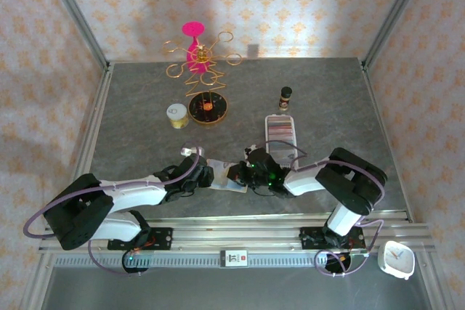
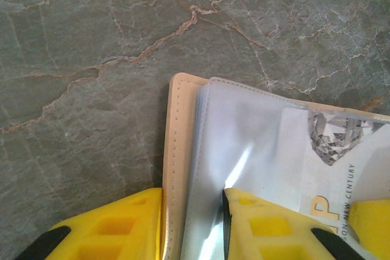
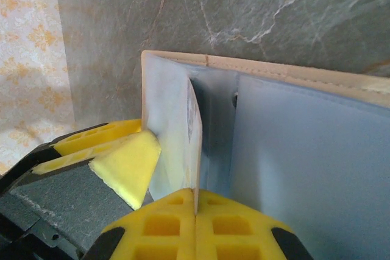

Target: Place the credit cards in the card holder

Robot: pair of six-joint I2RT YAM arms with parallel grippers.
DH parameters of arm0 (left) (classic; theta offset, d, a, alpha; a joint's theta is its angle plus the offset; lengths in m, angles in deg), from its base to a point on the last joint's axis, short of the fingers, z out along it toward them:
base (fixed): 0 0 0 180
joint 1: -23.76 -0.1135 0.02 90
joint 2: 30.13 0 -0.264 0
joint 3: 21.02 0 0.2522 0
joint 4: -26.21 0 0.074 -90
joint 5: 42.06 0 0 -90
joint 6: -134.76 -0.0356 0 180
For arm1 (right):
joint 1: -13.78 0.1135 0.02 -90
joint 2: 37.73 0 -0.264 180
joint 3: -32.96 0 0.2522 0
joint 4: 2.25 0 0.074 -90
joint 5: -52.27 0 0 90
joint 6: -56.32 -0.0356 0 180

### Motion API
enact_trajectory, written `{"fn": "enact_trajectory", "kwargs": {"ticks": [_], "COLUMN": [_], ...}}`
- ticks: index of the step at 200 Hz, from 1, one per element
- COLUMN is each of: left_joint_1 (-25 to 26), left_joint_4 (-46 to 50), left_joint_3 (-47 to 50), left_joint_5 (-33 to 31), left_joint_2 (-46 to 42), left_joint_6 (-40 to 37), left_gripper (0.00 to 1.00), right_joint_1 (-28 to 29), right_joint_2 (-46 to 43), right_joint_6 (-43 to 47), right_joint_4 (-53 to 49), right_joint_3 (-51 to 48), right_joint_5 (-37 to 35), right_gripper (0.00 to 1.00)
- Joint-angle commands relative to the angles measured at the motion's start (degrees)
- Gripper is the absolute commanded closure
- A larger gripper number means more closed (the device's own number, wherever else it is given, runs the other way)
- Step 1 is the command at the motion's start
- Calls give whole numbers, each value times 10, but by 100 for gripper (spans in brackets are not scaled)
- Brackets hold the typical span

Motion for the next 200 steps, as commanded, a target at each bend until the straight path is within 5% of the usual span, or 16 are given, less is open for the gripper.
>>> {"fn": "enact_trajectory", "kwargs": {"ticks": [1,33,101,128,146,200], "left_joint_1": [6,6,6,7,6,5], "left_joint_4": [35,30,32,33,34,44], "left_joint_3": [24,29,34,33,33,43], "left_joint_5": [22,22,16,17,18,3], "left_joint_2": [10,12,3,-4,-10,-36], "left_joint_6": [6,9,12,15,16,23], "left_gripper": [71,71,67,66,65,50], "right_joint_1": [6,6,6,7,6,7], "right_joint_2": [18,31,-30,-47,-40,-2], "right_joint_6": [11,19,89,110,111,119], "right_joint_4": [-6,-6,-187,-240,-239,-240], "right_joint_3": [13,26,60,73,75,97], "right_joint_5": [30,40,-61,-91,-91,-74], "right_gripper": [100,100,66,68,78,92]}}
